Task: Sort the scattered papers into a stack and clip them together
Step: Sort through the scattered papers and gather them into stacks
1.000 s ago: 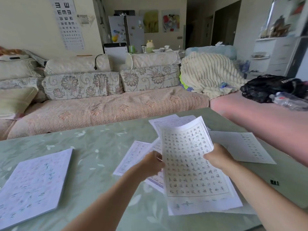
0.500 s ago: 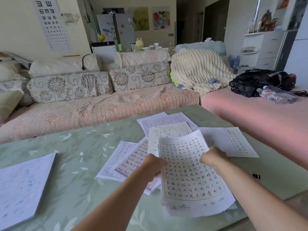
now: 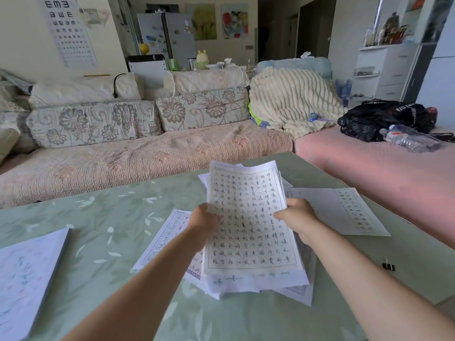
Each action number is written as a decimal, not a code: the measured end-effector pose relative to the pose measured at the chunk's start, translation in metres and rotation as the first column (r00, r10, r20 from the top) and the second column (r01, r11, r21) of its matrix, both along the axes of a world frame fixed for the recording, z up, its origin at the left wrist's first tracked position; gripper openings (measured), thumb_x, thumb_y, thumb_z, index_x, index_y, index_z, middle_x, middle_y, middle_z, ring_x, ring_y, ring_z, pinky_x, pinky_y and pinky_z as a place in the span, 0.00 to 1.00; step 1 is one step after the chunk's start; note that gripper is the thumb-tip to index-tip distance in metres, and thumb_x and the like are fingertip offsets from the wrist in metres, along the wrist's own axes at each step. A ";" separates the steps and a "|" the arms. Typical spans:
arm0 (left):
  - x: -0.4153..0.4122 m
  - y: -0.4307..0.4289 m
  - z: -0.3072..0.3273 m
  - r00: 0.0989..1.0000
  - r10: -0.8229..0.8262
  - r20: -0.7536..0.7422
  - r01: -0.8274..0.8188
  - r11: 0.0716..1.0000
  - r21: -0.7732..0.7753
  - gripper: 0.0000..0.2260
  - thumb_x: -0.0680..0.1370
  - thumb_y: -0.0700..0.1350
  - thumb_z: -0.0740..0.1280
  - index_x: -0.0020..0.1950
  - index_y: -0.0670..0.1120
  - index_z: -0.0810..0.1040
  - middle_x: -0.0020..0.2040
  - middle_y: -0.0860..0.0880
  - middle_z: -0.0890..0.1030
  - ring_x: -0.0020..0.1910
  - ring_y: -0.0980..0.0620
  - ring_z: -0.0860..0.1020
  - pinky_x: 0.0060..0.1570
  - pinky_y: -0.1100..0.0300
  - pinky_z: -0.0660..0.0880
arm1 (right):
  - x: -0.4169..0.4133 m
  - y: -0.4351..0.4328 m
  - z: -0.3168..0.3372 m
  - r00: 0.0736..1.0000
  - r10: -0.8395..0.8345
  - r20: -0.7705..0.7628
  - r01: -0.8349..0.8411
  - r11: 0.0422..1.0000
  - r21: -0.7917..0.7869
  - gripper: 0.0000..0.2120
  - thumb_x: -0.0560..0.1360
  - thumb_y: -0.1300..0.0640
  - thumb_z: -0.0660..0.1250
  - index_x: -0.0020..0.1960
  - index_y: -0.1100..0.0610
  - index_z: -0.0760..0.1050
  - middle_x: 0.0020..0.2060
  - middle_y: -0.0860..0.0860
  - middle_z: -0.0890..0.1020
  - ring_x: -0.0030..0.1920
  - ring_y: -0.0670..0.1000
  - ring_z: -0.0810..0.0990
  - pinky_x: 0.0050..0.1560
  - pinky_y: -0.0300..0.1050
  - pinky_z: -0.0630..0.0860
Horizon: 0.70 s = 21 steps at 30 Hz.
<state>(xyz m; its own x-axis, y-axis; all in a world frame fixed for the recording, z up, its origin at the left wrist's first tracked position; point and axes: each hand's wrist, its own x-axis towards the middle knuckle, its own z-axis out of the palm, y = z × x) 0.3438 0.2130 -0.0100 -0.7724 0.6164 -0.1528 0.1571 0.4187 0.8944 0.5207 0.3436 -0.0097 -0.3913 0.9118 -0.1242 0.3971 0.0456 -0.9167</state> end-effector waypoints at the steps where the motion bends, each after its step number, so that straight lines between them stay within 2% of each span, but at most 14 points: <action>1: -0.007 0.004 0.000 1.000 0.008 -0.022 -0.009 1.000 -0.015 0.12 0.77 0.35 0.64 0.59 0.43 0.77 0.42 0.49 0.80 0.38 0.51 0.78 0.32 0.61 0.73 | -0.009 0.003 -0.003 0.999 0.026 0.027 -0.026 1.000 0.008 0.20 0.72 0.67 0.72 0.64 0.60 0.78 0.54 0.55 0.83 0.51 0.54 0.80 0.52 0.45 0.76; 4: -0.025 0.018 -0.005 0.994 0.004 -0.110 -0.017 0.993 -0.115 0.13 0.76 0.37 0.61 0.58 0.46 0.77 0.42 0.48 0.80 0.39 0.49 0.78 0.34 0.59 0.76 | -0.035 0.014 -0.018 0.979 0.053 0.199 -0.076 0.991 0.113 0.24 0.71 0.66 0.71 0.66 0.56 0.77 0.57 0.55 0.82 0.58 0.57 0.78 0.53 0.47 0.77; 7: -0.031 0.031 -0.011 0.964 -0.085 -0.251 -0.003 0.943 -0.332 0.16 0.73 0.39 0.59 0.60 0.47 0.75 0.51 0.46 0.79 0.50 0.44 0.78 0.47 0.50 0.80 | -0.049 0.024 -0.025 0.917 -0.035 0.397 -0.042 0.982 0.184 0.24 0.71 0.64 0.67 0.65 0.48 0.76 0.60 0.56 0.78 0.62 0.60 0.69 0.53 0.49 0.74; 10: -0.029 0.043 -0.015 0.973 -0.129 -0.192 0.039 0.910 -0.413 0.16 0.74 0.41 0.61 0.62 0.46 0.73 0.54 0.44 0.78 0.51 0.44 0.79 0.53 0.49 0.80 | -0.054 0.031 -0.027 0.863 -0.098 0.495 0.019 0.987 0.161 0.24 0.71 0.62 0.66 0.65 0.48 0.76 0.62 0.59 0.73 0.65 0.62 0.66 0.60 0.53 0.71; 14: -0.027 0.054 -0.016 0.995 -0.089 -0.035 0.073 0.942 -0.328 0.15 0.73 0.40 0.63 0.60 0.44 0.73 0.52 0.44 0.79 0.48 0.45 0.80 0.51 0.49 0.80 | -0.050 0.039 -0.028 0.850 -0.124 0.511 0.065 0.989 0.133 0.17 0.72 0.58 0.66 0.60 0.55 0.76 0.59 0.58 0.78 0.62 0.61 0.71 0.63 0.50 0.71; 16: -0.028 0.056 -0.014 0.997 -0.070 0.038 0.078 0.955 -0.287 0.14 0.73 0.39 0.65 0.58 0.42 0.74 0.51 0.43 0.80 0.47 0.44 0.80 0.48 0.51 0.81 | -0.045 0.042 -0.030 0.868 -0.138 0.477 0.098 0.989 0.107 0.17 0.71 0.58 0.67 0.60 0.58 0.75 0.59 0.59 0.78 0.60 0.61 0.74 0.58 0.47 0.74; 17: -0.028 0.056 -0.013 0.994 -0.058 0.095 0.081 0.962 -0.261 0.14 0.73 0.39 0.67 0.58 0.41 0.75 0.51 0.42 0.80 0.47 0.43 0.81 0.46 0.51 0.81 | -0.042 0.043 -0.032 0.886 -0.139 0.442 0.116 0.990 0.079 0.19 0.70 0.58 0.68 0.60 0.58 0.75 0.60 0.60 0.77 0.58 0.60 0.76 0.52 0.45 0.76; 19: -0.030 0.057 -0.010 0.982 -0.030 0.188 0.074 0.971 -0.228 0.13 0.74 0.38 0.70 0.57 0.38 0.75 0.51 0.40 0.81 0.46 0.40 0.83 0.44 0.48 0.82 | -0.037 0.042 -0.032 0.920 -0.139 0.367 0.137 0.990 0.032 0.20 0.69 0.60 0.69 0.61 0.60 0.74 0.60 0.60 0.77 0.53 0.58 0.79 0.38 0.40 0.72; 21: -0.031 0.055 -0.008 0.970 -0.031 0.240 0.091 0.965 -0.244 0.14 0.73 0.38 0.72 0.56 0.36 0.75 0.49 0.38 0.83 0.45 0.40 0.84 0.45 0.45 0.82 | -0.032 0.045 -0.033 0.936 -0.140 0.324 0.143 0.990 0.013 0.19 0.70 0.61 0.70 0.61 0.62 0.73 0.56 0.59 0.79 0.49 0.56 0.80 0.34 0.39 0.69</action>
